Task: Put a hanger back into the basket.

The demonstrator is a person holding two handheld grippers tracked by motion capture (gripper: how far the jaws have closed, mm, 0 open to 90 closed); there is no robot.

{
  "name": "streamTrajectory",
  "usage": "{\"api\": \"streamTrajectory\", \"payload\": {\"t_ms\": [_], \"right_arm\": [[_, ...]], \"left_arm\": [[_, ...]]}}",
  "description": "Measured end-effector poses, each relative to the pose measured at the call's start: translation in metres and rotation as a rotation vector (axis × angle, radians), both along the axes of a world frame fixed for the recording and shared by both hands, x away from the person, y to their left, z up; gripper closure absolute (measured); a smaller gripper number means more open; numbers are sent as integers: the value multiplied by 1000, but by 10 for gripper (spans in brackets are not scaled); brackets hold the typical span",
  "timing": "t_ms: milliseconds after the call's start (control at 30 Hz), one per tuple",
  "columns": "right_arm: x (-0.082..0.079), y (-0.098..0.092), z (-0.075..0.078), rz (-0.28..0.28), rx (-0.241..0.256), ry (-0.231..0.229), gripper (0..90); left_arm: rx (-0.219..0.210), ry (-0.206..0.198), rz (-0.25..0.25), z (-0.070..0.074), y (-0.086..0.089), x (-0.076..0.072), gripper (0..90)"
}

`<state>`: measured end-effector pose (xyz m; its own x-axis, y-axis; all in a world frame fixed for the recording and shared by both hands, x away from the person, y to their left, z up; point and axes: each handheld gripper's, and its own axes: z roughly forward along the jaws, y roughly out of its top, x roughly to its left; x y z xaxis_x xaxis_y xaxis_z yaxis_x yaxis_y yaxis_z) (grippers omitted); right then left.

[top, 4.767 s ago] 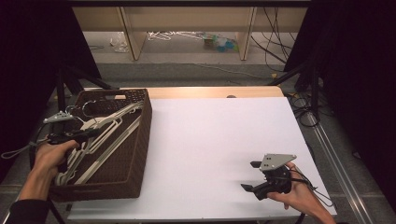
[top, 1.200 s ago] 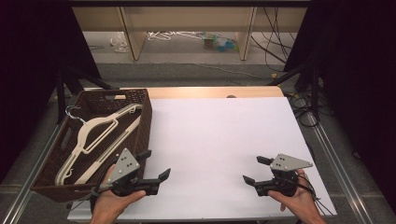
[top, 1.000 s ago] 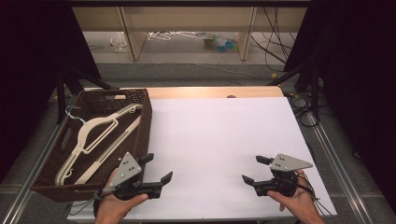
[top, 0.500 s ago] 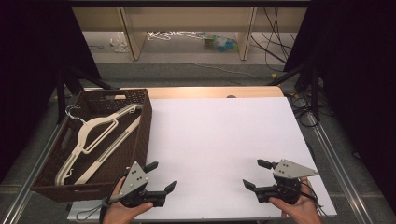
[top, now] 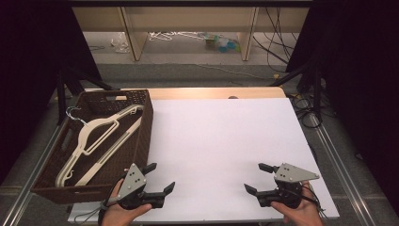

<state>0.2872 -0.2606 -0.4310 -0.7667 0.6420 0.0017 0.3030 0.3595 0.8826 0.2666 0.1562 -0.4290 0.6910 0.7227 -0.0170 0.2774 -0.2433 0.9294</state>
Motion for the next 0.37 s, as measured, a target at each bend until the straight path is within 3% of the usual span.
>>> {"api": "streamTrajectory", "payload": {"t_ms": [100,200,267,367], "right_arm": [[0,0,0,16,2,28,164],[1,0,-1,12,-1,30,164],[1,-1,-2,5,-3,7,164],[2,-1,-4,5,-11,21,164]], "left_arm": [[-3,6,1,-1,-1,0,163],[7,2,-4,-2,-1,1,164],[10,3,-7,-2,-1,1,164],[4,9,-8,-3,-2,0,164]]}}
